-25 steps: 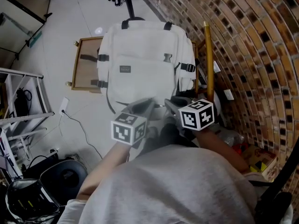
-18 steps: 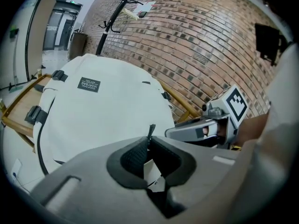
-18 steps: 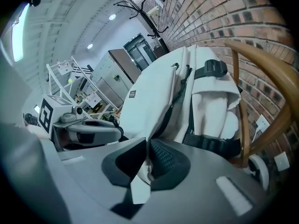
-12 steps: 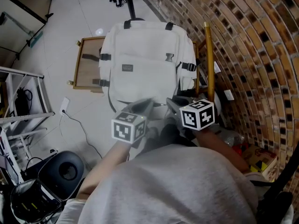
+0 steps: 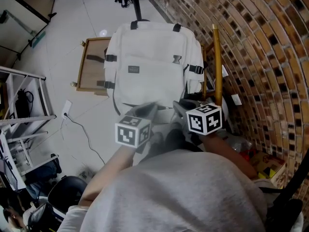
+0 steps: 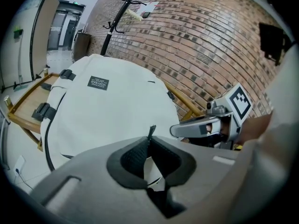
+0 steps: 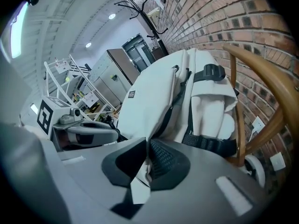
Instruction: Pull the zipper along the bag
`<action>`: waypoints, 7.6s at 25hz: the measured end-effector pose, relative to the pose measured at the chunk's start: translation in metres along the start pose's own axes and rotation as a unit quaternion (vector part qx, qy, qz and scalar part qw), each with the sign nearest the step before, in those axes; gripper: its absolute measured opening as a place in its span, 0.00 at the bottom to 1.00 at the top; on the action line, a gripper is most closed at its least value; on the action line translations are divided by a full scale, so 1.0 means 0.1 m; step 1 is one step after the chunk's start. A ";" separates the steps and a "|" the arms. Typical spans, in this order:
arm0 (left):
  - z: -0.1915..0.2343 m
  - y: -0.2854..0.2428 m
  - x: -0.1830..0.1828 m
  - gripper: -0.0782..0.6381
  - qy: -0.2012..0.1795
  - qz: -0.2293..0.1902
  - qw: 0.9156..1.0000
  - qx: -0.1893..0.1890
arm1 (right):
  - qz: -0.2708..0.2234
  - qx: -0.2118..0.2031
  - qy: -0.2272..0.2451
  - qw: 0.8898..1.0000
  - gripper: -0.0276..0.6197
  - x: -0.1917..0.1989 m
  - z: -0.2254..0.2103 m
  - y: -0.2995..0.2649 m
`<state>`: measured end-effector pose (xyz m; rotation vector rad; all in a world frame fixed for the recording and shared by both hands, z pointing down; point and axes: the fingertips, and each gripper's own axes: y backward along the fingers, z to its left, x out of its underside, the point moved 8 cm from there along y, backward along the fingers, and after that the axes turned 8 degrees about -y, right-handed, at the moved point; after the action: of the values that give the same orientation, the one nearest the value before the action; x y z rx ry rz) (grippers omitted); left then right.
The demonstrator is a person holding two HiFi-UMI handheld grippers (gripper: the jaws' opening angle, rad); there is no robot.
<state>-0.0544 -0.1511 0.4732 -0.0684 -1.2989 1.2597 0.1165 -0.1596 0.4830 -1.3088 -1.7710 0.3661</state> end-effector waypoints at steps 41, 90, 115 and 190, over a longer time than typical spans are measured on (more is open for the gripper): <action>0.23 0.31 0.18 0.15 0.033 -0.017 0.997 -0.072 | 0.011 0.040 0.027 0.999 0.07 -0.03 0.02 -0.03; 0.78 0.70 0.37 0.15 0.072 -0.037 0.990 -0.113 | -0.011 0.096 0.021 0.995 0.07 -0.01 0.05 -0.02; 1.12 0.93 0.47 0.15 0.107 -0.055 0.980 -0.160 | -0.020 0.112 0.010 0.993 0.07 0.02 -0.01 0.00; -2.33 3.74 3.89 0.11 -0.016 -0.075 0.996 0.039 | -0.080 -0.044 0.053 0.994 0.04 4.70 2.96 2.16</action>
<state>-0.2166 0.4094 0.4030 0.1037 -1.2561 1.1858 -0.0086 0.4157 0.3893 -1.2135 -1.8043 0.1276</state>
